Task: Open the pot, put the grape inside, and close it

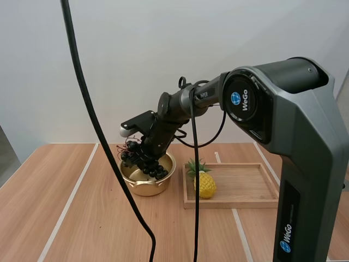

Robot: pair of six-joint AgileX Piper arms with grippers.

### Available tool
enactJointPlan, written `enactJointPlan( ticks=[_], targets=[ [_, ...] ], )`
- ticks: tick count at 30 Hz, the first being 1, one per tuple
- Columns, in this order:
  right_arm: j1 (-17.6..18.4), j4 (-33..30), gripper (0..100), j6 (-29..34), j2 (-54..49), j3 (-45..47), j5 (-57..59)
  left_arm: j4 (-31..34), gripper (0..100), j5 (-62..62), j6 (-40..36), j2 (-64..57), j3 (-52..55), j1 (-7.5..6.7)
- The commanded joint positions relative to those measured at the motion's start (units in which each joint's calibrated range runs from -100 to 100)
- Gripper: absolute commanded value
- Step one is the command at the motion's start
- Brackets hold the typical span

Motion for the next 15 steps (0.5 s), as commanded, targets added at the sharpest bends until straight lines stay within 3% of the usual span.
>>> enactJointPlan(
  ticks=[1,15],
  targets=[
    [-0.5,-2.2,0,-0.5,-0.5,1.9,1.5,1.3,0,-2.8,-0.3,0.0,-0.4,-0.13],
    [-0.5,-8.1,0,0.9,1.5,5.6,-0.3,1.3,0,-2.8,-0.3,0.0,-0.4,-0.13]
  ],
)
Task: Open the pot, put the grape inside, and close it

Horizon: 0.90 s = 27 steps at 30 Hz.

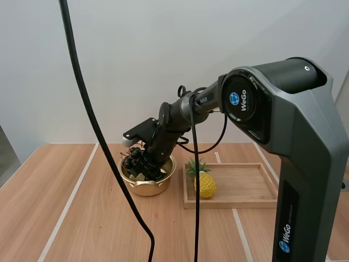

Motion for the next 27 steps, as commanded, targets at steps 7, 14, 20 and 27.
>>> enactJointPlan(
  ticks=[7,14,20,27],
  targets=[
    [-0.5,-5.8,0,1.9,5.4,0.9,6.4,0.6,0,-2.8,-0.3,0.0,-0.4,-0.13],
    [-0.5,-5.8,0,1.9,5.8,0.9,6.0,0.6,0,-2.6,-0.3,0.0,-0.4,-0.13],
    [-0.5,-5.3,0,1.9,5.8,0.9,6.0,0.6,0,-2.6,-0.3,0.0,-0.4,-0.13],
    [-0.5,-4.2,100,1.9,5.7,0.9,6.8,0.6,0,-2.6,-0.3,0.0,-0.4,-0.13]
  ],
)
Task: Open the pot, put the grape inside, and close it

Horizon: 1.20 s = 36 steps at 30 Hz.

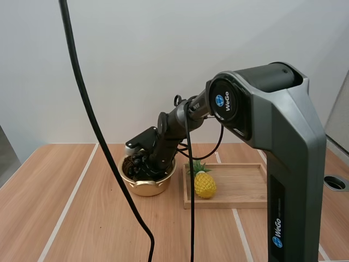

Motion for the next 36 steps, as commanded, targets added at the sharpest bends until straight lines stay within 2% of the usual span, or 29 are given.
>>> enactJointPlan(
  ticks=[1,9,20,29,36],
  targets=[
    [-0.4,-1.7,100,0.0,0.5,1.0,9.3,0.5,0,-2.4,-0.3,0.0,-0.4,-0.13],
    [-0.4,-1.1,100,0.0,-2.0,0.6,8.7,0.5,0,0.9,-0.3,0.0,-0.4,-0.13],
    [-0.4,-1.1,100,1.3,-15.2,0.5,6.1,0.5,0,0.9,-0.3,0.0,-0.4,-0.13],
    [-0.6,-1.6,100,4.0,-24.9,-3.1,6.6,0.5,0,0.9,-0.3,0.0,-0.4,-0.13],
    [-4.2,-1.9,100,7.9,-33.2,-5.4,5.5,0.5,0,0.9,-0.3,0.0,-0.4,-0.13]
  ],
)
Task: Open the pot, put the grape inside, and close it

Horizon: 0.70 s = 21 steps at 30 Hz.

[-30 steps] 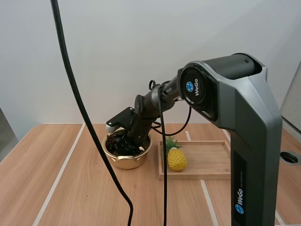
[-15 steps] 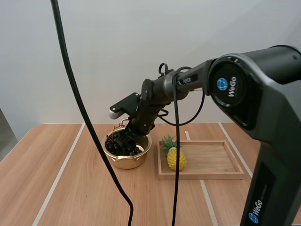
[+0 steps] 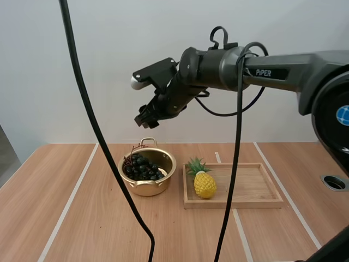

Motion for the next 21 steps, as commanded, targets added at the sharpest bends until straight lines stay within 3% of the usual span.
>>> enactJointPlan(
  ticks=[1,15,21],
  targets=[
    [-2.4,0.1,100,1.8,-4.7,-1.0,-0.8,0.5,0,-1.2,-0.3,0.0,-0.4,-0.13],
    [-15.0,-0.3,100,3.1,-28.7,-1.1,-3.8,0.5,0,-1.2,-0.3,0.0,-0.4,-0.13],
    [-18.1,-0.6,100,4.2,-37.4,-1.1,-8.6,0.5,0,-1.2,-0.3,0.0,-0.4,-0.13]
  ],
)
